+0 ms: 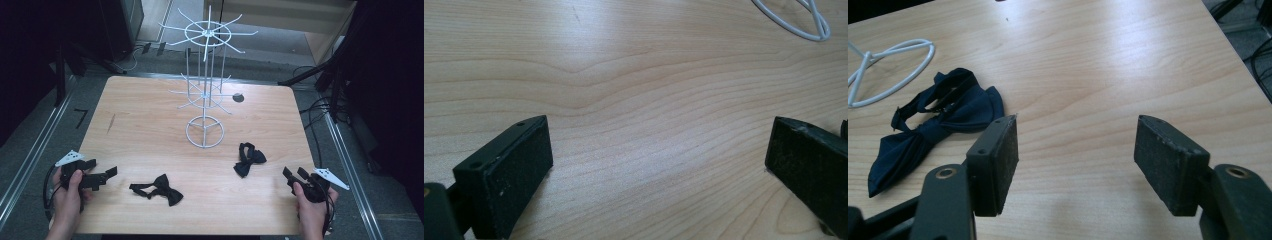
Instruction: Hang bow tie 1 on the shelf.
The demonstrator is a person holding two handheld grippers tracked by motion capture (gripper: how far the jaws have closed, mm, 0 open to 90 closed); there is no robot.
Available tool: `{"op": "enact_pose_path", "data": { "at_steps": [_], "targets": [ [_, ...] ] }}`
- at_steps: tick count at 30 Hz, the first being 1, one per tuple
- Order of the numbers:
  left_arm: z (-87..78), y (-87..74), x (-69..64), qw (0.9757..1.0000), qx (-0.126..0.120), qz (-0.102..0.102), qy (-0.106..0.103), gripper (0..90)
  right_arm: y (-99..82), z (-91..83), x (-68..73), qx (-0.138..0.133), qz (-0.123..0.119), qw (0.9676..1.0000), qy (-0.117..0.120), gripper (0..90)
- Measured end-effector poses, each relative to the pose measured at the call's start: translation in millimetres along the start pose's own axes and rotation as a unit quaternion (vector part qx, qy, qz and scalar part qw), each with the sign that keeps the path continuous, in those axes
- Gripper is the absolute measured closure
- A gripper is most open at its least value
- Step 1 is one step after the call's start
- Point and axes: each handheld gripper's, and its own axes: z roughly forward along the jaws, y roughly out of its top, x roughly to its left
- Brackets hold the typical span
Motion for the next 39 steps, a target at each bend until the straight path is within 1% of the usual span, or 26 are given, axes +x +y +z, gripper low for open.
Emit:
{"op": "enact_pose_path", "data": {
  "at_steps": [3,4,5,6,8,11,12,19,20,23,24,26,28,30,32,35,36,37,39],
  "targets": [
    [0.3,0.4,0.3,1.0,0.001,-0.001,0.0,0.0,1.8,0.8,6.3,-0.01,-0.014,0.9999,-0.001,37.4],
    [0.3,0.4,0.2,1.0,0.001,-0.001,0.001,0.0,2.4,1.6,9.0,-0.012,-0.018,0.9998,0.002,37.8],
    [0.3,0.4,0.2,1.0,0.001,-0.001,0.001,0.0,2.4,1.6,9.0,-0.012,-0.018,0.9998,0.002,37.8],
    [0.1,0.2,-0.1,1.0,0.0,0.0,0.001,0.0,3.5,3.3,16.6,-0.014,-0.026,0.9995,0.009,38.1],
    [0.0,0.0,-0.5,1.0,-0.002,0.001,0.001,0.0,4.5,5.2,24.1,-0.016,-0.049,0.9986,0.007,38.4],
    [0.2,0.2,-0.3,1.0,0.001,-0.001,0.001,0.0,4.5,7.8,33.1,-0.018,-0.071,0.9972,0.011,38.7],
    [0.2,0.4,-0.1,1.0,0.0,-0.001,0.002,0.0,4.4,8.4,35.3,-0.018,-0.074,0.997,0.014,38.7],
    [-0.3,0.3,-0.3,0.9999,-0.01,-0.003,0.009,0.0,4.6,13.8,44.5,-0.024,-0.074,0.9967,0.023,40.8],
    [-0.9,0.1,-0.6,0.9999,-0.012,-0.003,0.011,0.0,4.5,17.1,50.0,-0.022,-0.078,0.9964,0.025,40.8],
    [-2.2,0.2,-0.5,0.9997,-0.02,-0.001,0.016,0.0,4.1,23.0,57.8,-0.02,-0.095,0.9948,0.029,40.9],
    [-2.5,0.2,-0.3,0.9995,-0.023,0.0,0.02,0.0,4.0,24.8,59.8,-0.019,-0.101,0.9942,0.03,40.9],
    [-3.2,0.1,-0.3,0.999,-0.033,0.001,0.028,0.0,4.1,27.4,63.4,-0.017,-0.103,0.9939,0.033,41.2],
    [-4.5,-0.1,-0.5,0.9985,-0.042,0.003,0.037,0.0,4.9,30.1,65.3,-0.019,-0.104,0.9937,0.035,41.5],
    [-5.2,0.0,-1.0,0.9977,-0.051,0.003,0.045,0.0,5.5,32.9,67.4,-0.017,-0.1,0.9941,0.038,41.9],
    [-5.9,-0.1,-0.8,0.9971,-0.055,0.006,0.052,0.0,6.1,37.2,69.3,-0.018,-0.102,0.9938,0.041,42.3],
    [-6.4,-0.3,-2.4,0.9951,-0.064,0.007,0.075,0.0,6.5,44.0,73.7,-0.011,-0.097,0.9941,0.047,42.1],
    [-6.7,-0.4,-2.8,0.9944,-0.066,0.01,0.082,0.0,6.9,46.3,76.1,-0.004,-0.094,0.9943,0.051,41.8],
    [-6.9,-0.5,-3.1,0.9938,-0.067,0.012,0.088,0.0,7.3,48.9,78.1,-0.002,-0.099,0.9938,0.052,41.8],
    [-6.8,-0.5,-3.3,0.9937,-0.067,0.013,0.09,0.0,8.2,53.2,83.2,0.002,-0.101,0.9935,0.051,41.6]
  ]
}}
